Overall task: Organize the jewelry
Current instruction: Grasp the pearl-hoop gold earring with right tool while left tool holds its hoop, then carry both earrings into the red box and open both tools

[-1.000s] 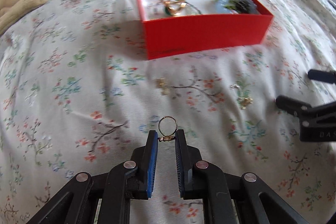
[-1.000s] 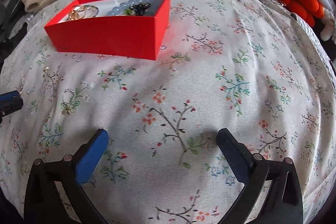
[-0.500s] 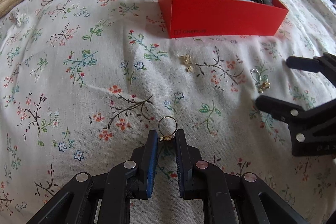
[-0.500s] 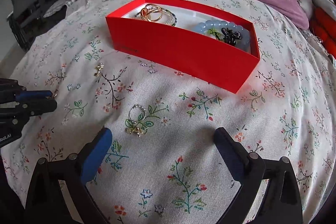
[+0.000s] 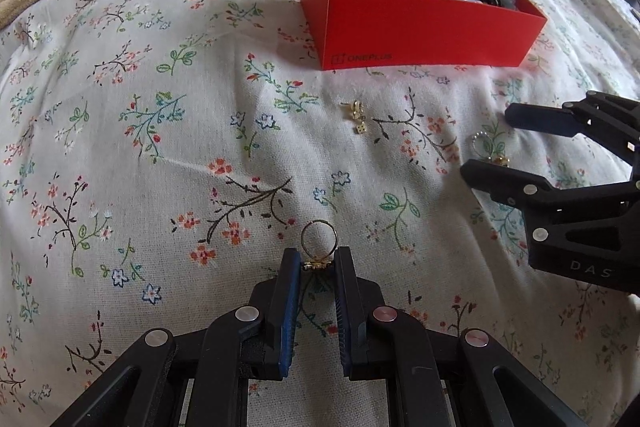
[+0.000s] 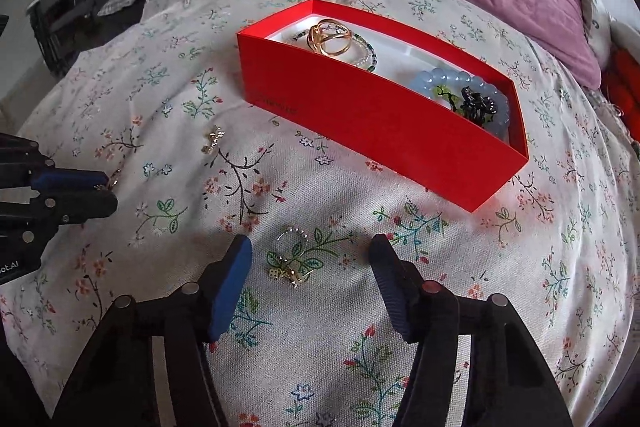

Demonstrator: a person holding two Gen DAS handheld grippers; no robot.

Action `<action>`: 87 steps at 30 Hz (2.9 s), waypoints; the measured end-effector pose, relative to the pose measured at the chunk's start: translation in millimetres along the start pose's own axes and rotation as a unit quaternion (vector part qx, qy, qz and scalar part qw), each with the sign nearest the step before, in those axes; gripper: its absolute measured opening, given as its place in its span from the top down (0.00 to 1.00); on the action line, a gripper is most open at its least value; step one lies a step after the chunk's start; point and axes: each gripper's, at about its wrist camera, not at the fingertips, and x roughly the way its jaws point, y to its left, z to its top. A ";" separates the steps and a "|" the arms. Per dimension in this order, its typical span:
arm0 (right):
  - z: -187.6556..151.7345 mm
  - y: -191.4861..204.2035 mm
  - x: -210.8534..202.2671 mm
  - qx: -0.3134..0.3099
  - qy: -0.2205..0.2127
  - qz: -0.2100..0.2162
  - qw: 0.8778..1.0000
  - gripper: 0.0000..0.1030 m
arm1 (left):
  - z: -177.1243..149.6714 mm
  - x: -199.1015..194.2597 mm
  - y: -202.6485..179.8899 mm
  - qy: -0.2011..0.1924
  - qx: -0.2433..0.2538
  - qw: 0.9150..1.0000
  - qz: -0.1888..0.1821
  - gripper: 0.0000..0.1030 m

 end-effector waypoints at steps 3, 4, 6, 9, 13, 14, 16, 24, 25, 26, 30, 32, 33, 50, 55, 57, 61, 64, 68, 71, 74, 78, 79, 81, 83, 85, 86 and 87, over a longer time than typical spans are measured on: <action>0.2 2.8 -0.7 -0.006 -0.001 0.002 1.000 0.45 | 0.1 0.0 0.1 0.000 0.000 1.000 0.000 0.89; 0.4 3.9 -0.9 -0.008 -0.001 0.004 1.000 0.48 | 0.0 -0.1 0.4 0.000 -0.001 1.000 -0.001 0.89; 0.0 5.4 -2.1 -0.012 -0.002 0.005 1.000 0.51 | -0.2 -0.2 0.5 0.000 -0.001 1.000 -0.001 0.89; 0.0 7.7 -2.5 -0.018 -0.002 0.006 1.000 0.55 | 0.0 -0.3 0.5 0.000 -0.002 1.000 -0.001 0.89; 0.7 8.3 -2.1 -0.018 0.000 0.010 1.000 0.58 | 0.1 -0.5 0.4 0.000 -0.002 1.000 -0.001 0.89; 0.9 8.2 -2.0 -0.017 0.000 0.011 1.000 0.59 | 0.0 -0.5 0.3 0.000 -0.002 1.000 -0.001 0.89; 1.6 8.7 -1.8 -0.018 0.000 0.013 1.000 0.63 | 0.0 -0.5 0.3 0.000 -0.002 1.000 -0.001 0.89; 3.6 15.3 -1.1 -0.036 -0.001 0.014 0.999 0.84 | -0.1 -0.9 0.2 -0.001 -0.002 1.000 -0.001 0.89; 3.7 15.7 -1.1 -0.037 -0.001 0.013 0.999 0.84 | -0.2 -1.0 0.2 -0.001 -0.002 1.000 -0.001 0.89; 3.7 16.0 -1.1 -0.037 -0.001 0.013 0.999 0.84 | -0.2 -1.0 0.2 -0.001 -0.002 1.000 -0.001 0.89; 4.0 16.7 -1.9 -0.039 -0.003 0.010 0.999 0.84 | -0.4 -1.1 0.2 -0.001 -0.002 1.000 -0.001 0.89; 3.9 17.4 -3.0 -0.039 -0.005 0.009 0.999 0.85 | -0.4 -1.3 0.2 -0.001 -0.002 1.000 -0.001 0.89; 3.9 17.5 -3.6 -0.039 -0.005 0.008 0.999 0.85 | -0.3 -1.3 0.2 -0.001 -0.002 1.000 -0.001 0.89; 8.8 17.6 -19.5 -0.038 -0.024 0.006 0.999 0.85 | 2.1 -5.8 0.9 -0.008 -0.003 1.000 0.001 0.89; 13.3 16.9 -27.8 -0.031 -0.034 0.007 0.999 0.85 | 9.1 -11.1 1.7 -0.018 -0.006 1.000 0.001 0.89; 16.1 16.1 -31.9 -0.028 -0.040 0.007 0.999 0.85 | 11.8 -13.4 1.8 -0.023 -0.010 1.000 0.000 0.89; 22.8 13.3 -41.8 -0.019 -0.052 0.006 0.998 0.85 | 22.1 -20.3 1.8 -0.038 -0.015 0.999 0.002 0.89; 29.2 9.3 -51.9 -0.012 -0.066 0.006 0.998 0.85 | 30.8 -27.0 1.2 -0.056 -0.018 0.998 0.004 0.89; 40.0 0.4 -66.8 0.007 -0.082 0.004 0.997 0.85 | 43.9 -35.3 2.5 -0.080 -0.029 0.996 0.002 0.89; 48.0 -10.4 -76.6 0.029 -0.092 0.004 0.995 0.85 | 55.0 -39.2 1.2 -0.099 -0.030 0.995 0.006 0.89; 55.1 -23.7 -83.9 0.055 -0.101 0.002 0.993 0.85 | 66.6 -41.2 -1.8 -0.118 -0.031 0.993 0.005 0.89; 62.6 -40.5 -88.1 0.085 -0.115 -0.011 0.990 0.85 | 84.1 -40.5 -8.3 -0.142 -0.034 0.989 -0.009 0.89; 64.7 -45.0 -88.3 0.092 -0.117 -0.012 0.989 0.85 | 88.2 -39.8 -10.4 -0.148 -0.034 0.988 -0.014 0.89; 67.7 -53.9 -86.9 0.106 -0.118 -0.010 0.987 0.85 | 95.8 -38.0 -14.9 -0.158 -0.035 0.986 -0.026 0.89; 70.6 -62.3 -83.9 0.118 -0.117 -0.003 0.986 0.85 | 102.5 -35.0 -20.5 -0.164 -0.033 0.985 -0.039 0.89; 72.3 -69.6 -80.2 0.130 -0.114 -0.004 0.985 0.85 | 109.9 -28.5 -28.3 -0.159 -0.022 0.985 -0.062 0.89; 73.2 -72.9 -77.5 0.136 -0.111 -0.004 0.985 0.85 | 112.4 -26.3 -32.8 -0.161 -0.017 0.985 -0.067 0.89; 73.6 -75.7 -74.8 0.140 -0.107 -0.002 0.984 0.85 | 114.7 -23.9 -36.6 -0.162 -0.011 0.984 -0.070 0.89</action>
